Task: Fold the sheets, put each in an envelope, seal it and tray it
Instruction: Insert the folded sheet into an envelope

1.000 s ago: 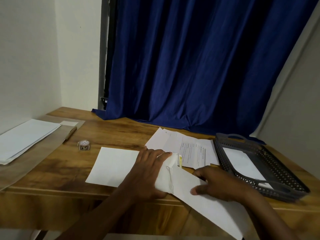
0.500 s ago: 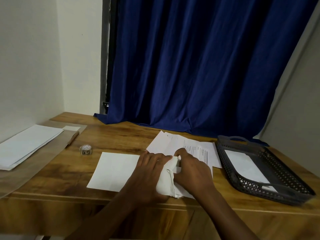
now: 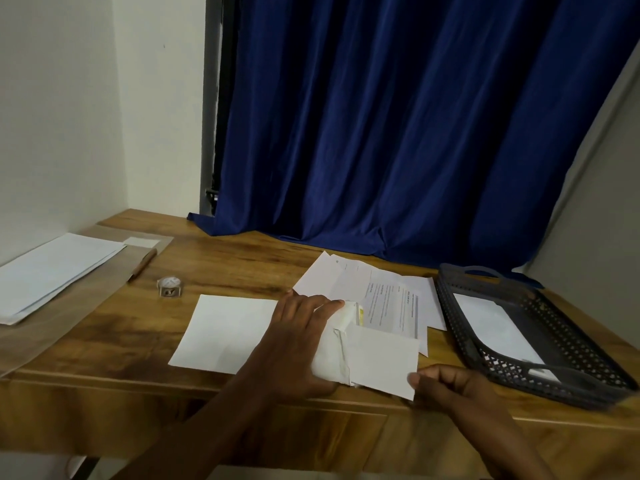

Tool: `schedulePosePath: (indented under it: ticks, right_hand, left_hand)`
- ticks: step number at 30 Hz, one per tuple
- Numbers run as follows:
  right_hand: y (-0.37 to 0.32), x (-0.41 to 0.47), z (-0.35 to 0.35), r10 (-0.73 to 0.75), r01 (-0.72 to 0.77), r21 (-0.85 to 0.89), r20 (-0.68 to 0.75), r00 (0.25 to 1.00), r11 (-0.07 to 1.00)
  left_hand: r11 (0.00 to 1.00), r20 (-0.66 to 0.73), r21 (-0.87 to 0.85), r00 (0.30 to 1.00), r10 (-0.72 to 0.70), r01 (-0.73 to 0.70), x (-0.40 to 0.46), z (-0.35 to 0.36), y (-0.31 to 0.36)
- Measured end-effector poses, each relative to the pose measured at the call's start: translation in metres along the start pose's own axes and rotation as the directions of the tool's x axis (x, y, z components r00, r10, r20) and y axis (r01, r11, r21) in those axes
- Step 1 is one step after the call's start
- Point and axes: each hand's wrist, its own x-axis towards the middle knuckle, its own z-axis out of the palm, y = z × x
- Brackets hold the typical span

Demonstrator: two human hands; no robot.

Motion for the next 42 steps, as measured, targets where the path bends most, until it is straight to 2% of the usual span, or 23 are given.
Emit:
schedulePosePath:
  ticks: [6,15,19,24,27,31,33,37,42]
  right_hand:
    - [-0.013,0.015,0.042,-0.102,0.102,0.015,0.001,0.995,0.995]
    - [-0.008,0.055,0.085,-0.307,0.303,-0.257,0.024,0.951,0.918]
    - [-0.007,0.063,0.096,-0.312,0.312,-0.265,0.043,0.949,0.912]
    - [-0.001,0.067,0.095,-0.335,0.347,-0.235,0.090,0.938,0.908]
    - [0.007,0.069,0.089,-0.338,0.338,-0.141,0.025,0.941,0.931]
    - [0.014,0.068,0.075,-0.288,0.291,-0.016,-0.198,0.937,0.957]
    - [0.023,0.069,0.066,-0.288,0.278,-0.077,-0.268,0.919,0.958]
    - [0.040,0.070,0.063,-0.301,0.238,-0.257,-0.243,0.922,0.937]
    - [0.047,0.067,0.071,-0.421,0.282,-0.539,-0.152,0.894,0.794]
  left_hand:
    - [0.999,-0.023,-0.002,0.999,0.042,-0.042,0.000,0.001,0.001]
    - [0.995,-0.010,0.068,0.997,0.072,-0.072,0.001,0.005,-0.006]
    - [0.995,0.023,0.077,0.998,0.054,-0.056,0.002,0.005,-0.006]
    - [0.995,-0.002,0.079,0.998,0.068,-0.068,0.002,0.007,-0.008]
    - [0.996,0.059,0.091,0.998,0.002,-0.008,0.003,0.006,-0.007]
    - [0.986,0.246,0.150,0.963,-0.107,0.072,0.003,0.003,-0.003]
    - [0.986,0.322,0.124,0.936,-0.146,0.111,0.001,0.004,-0.005]
    - [0.977,0.425,0.191,0.889,-0.171,0.097,0.000,0.007,-0.006]
    - [0.974,0.461,0.206,0.870,-0.178,0.091,0.002,0.006,-0.004]
